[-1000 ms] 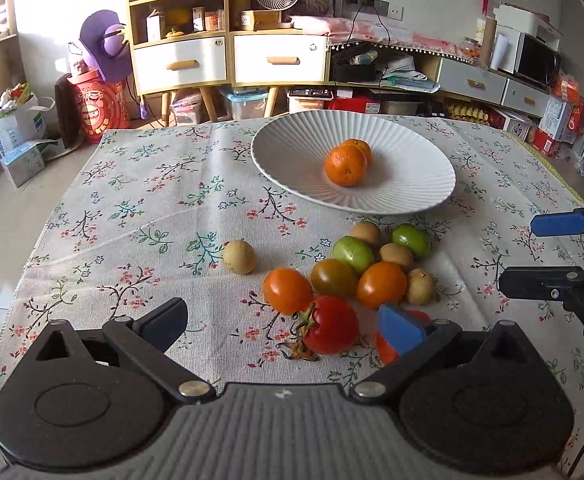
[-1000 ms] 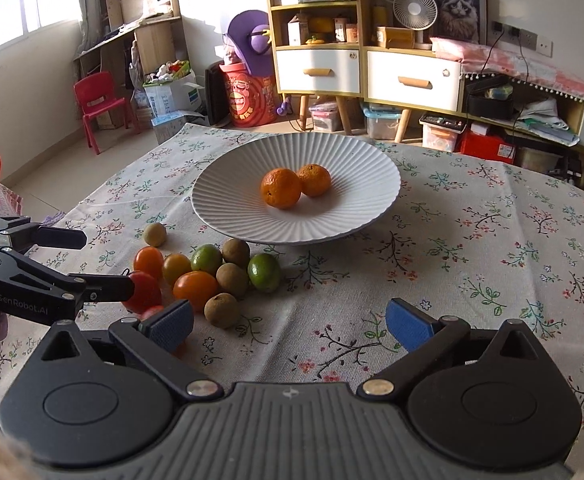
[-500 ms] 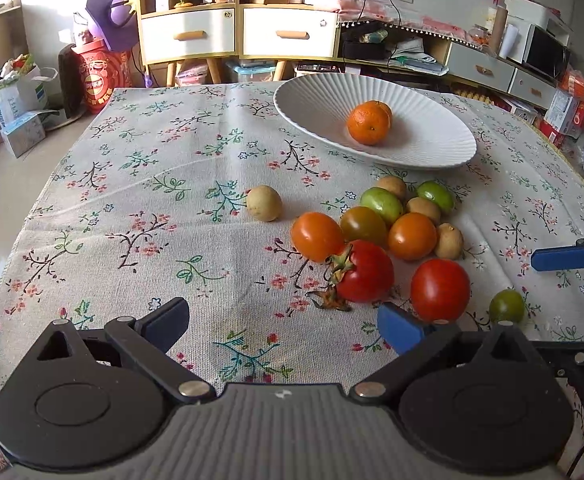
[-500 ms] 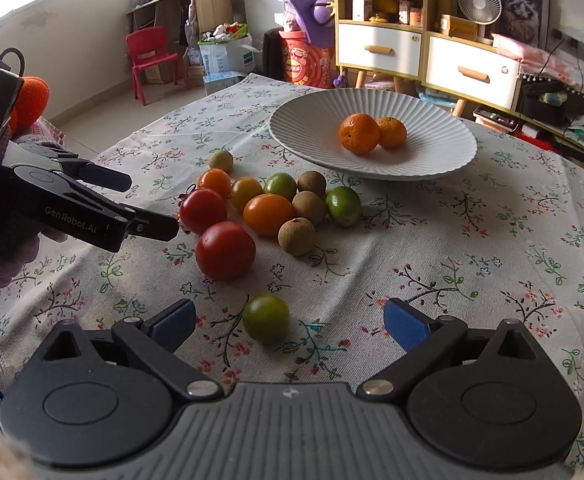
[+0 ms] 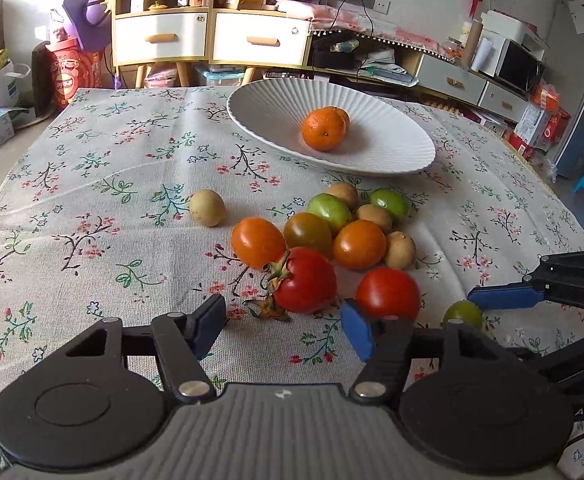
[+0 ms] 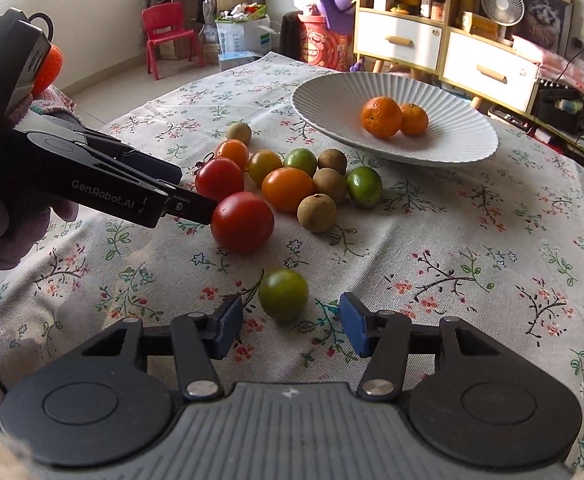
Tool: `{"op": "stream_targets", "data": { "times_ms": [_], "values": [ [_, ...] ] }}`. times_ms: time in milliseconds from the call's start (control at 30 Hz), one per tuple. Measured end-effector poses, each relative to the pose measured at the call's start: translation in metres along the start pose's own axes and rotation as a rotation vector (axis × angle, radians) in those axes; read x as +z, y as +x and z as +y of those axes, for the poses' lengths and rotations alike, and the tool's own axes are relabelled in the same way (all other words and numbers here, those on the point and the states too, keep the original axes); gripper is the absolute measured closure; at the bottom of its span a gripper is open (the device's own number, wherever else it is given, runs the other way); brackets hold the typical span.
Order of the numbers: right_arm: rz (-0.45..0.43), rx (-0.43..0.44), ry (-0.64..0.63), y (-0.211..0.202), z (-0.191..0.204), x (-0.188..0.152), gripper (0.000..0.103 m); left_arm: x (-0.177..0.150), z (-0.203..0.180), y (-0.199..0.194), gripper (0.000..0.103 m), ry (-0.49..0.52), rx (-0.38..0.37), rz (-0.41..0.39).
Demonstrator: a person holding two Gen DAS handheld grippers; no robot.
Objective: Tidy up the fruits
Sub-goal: 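Grasp the red tomato with the left tool while the right tool grasps a green lime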
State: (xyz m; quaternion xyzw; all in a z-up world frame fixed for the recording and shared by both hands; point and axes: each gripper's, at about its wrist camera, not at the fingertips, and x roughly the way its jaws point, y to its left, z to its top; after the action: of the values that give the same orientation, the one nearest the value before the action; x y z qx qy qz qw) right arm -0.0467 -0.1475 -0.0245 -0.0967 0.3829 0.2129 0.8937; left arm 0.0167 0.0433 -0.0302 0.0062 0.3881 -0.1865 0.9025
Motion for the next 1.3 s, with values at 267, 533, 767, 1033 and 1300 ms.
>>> {"op": "stream_targets", "data": {
  "times_ms": [267,533,767,1033,1300],
  "values": [
    [0.011,0.063,0.036,-0.001,-0.004,0.003,0.079,0.001,-0.007,0.007,0.052,-0.011,-0.009,-0.047],
    [0.012,0.070,0.046,-0.003,-0.005,0.006,0.080,0.007,-0.009,0.005,0.067,0.017,0.000,-0.039],
    [-0.014,0.071,0.069,-0.007,-0.011,0.015,0.080,0.012,-0.010,0.001,0.067,0.013,-0.016,-0.014],
    [-0.065,0.049,0.123,-0.016,-0.029,0.033,0.080,0.026,-0.015,-0.008,0.067,0.013,-0.031,-0.038],
    [-0.117,0.017,0.226,-0.017,-0.060,0.052,0.080,0.053,-0.020,-0.008,0.067,-0.016,-0.033,-0.072]
  ]
}}
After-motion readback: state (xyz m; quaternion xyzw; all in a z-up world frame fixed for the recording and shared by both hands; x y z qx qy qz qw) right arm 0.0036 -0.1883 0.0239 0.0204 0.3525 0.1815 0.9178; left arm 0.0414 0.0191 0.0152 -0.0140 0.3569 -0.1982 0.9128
